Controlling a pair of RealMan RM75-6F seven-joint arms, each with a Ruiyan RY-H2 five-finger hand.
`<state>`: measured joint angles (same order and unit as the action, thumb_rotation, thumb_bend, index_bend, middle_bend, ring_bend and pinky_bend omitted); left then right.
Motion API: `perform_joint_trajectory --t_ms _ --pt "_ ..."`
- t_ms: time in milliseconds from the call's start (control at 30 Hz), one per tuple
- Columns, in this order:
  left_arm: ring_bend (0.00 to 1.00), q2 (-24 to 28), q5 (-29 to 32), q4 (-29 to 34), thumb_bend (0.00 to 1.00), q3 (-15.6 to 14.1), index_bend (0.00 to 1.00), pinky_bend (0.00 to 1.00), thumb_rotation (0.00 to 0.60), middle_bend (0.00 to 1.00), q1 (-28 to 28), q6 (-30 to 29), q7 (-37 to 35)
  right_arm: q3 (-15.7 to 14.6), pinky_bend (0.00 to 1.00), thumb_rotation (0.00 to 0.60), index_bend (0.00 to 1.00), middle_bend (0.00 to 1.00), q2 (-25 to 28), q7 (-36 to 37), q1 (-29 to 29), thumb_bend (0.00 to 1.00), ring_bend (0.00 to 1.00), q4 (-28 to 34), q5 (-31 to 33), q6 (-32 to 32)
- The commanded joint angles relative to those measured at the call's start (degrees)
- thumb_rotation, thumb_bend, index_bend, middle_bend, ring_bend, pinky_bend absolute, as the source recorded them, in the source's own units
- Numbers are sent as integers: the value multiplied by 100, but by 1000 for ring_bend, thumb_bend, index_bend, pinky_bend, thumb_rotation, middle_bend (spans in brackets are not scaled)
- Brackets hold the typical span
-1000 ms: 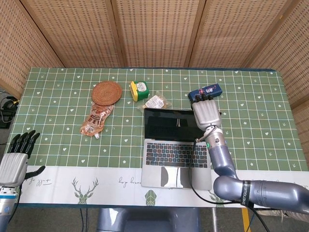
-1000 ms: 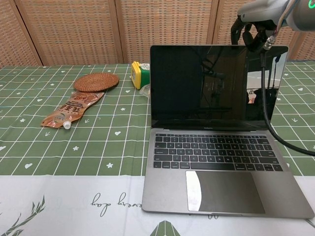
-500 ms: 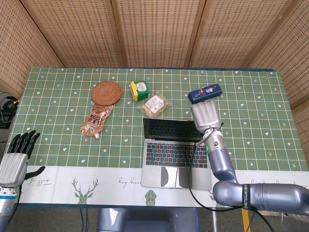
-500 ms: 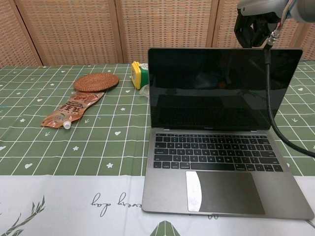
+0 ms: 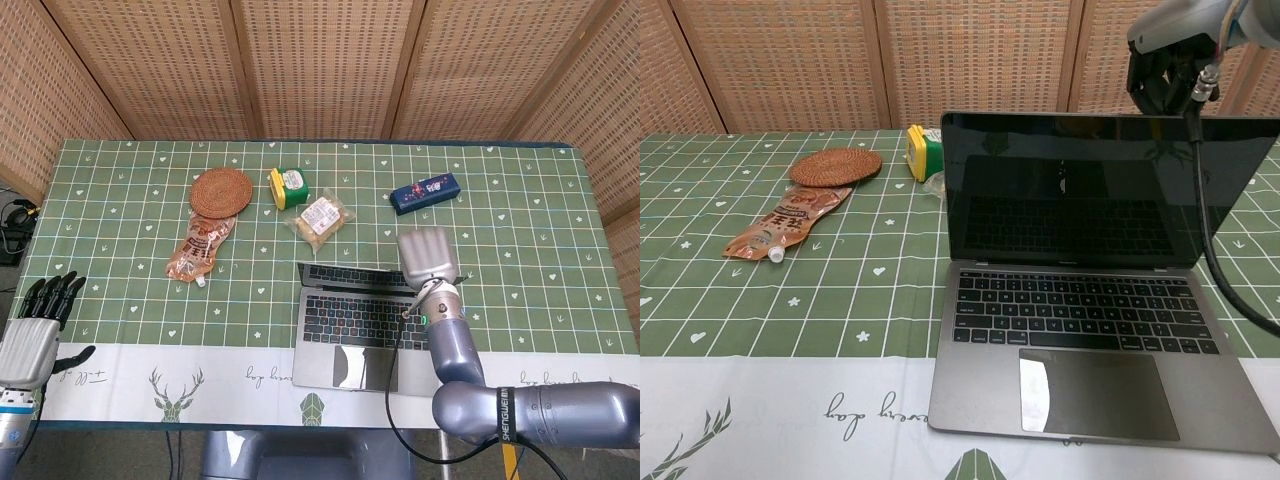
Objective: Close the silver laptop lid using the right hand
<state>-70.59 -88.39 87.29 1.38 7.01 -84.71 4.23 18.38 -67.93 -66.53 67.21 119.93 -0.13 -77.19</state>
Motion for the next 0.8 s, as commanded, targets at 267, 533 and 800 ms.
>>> perform_joint_trajectory --t_ms 267,533,800 --pt "0 6 0 4 139 -2 0 0 600 0 0 -6 -12 -49 517 600 679 563 18 -27 149 1000 480 105 138 -109" --pt "0 13 -14 6 139 -8 0 0 600 0 1 -12 -28 87 513 600 673 551 38 17 257 1000 472 252 611 -95" --pt "0 36 -43 24 139 -22 0 0 600 0 -7 -36 -50 309 501 600 660 531 81 40 465 1000 455 416 1220 -190"
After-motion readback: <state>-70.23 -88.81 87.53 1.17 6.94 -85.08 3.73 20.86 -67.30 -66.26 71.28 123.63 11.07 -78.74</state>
